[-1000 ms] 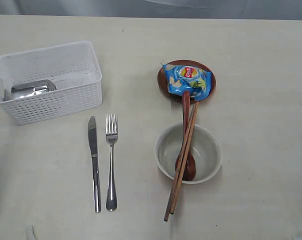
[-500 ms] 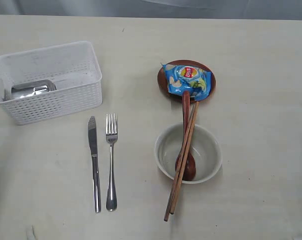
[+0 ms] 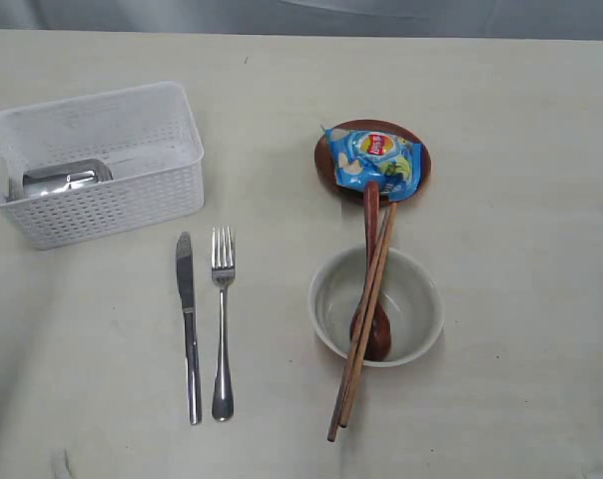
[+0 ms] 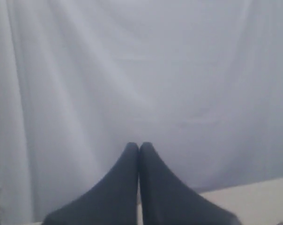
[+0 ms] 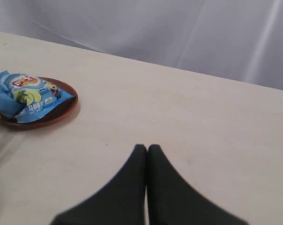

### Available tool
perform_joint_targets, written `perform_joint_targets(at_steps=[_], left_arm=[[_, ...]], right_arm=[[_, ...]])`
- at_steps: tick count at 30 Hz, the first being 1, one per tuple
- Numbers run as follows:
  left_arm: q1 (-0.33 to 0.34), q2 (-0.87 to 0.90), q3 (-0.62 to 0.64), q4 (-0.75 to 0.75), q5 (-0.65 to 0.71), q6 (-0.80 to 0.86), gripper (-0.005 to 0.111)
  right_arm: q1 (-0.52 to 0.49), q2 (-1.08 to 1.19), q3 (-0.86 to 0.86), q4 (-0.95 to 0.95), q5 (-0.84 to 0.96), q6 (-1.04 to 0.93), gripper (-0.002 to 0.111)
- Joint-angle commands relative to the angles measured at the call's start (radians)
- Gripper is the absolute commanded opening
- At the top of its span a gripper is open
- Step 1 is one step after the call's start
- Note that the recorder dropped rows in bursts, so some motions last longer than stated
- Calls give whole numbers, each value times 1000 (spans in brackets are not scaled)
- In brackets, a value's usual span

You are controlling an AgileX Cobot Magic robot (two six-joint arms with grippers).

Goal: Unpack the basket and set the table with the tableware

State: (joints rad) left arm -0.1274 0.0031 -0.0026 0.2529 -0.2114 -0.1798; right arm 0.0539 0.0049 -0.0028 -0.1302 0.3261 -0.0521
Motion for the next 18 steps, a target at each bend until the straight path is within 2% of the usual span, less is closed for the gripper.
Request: perform_joint_targets(at_steps=[1,4,6,9,11,16,18], left_arm=[[-4,-3,3,1,-83,-373,0],[-4,-3,3,1,-119,-527,0],[-4,-3,3,1,-142,-569,0],[-4,-3,-55,1,-5,-657,0],[-4,33,-142,1,126,-659,0],[-4,273,-398,6,307,-650,0],[-11,390,-495,6,367,-592,1]], right_arm=[[-3,-5,3,-2,-5,8,0],[-3,-5,3,-2,-5,8,0],[-3,-5,3,-2,-5,8,0],[-3,-5,3,-2,-5,8,0],[-3,-5,3,-2,-5,8,0],[-3,-5,3,-2,-5,8,0],[-3,-5,3,-2,-5,8,0]])
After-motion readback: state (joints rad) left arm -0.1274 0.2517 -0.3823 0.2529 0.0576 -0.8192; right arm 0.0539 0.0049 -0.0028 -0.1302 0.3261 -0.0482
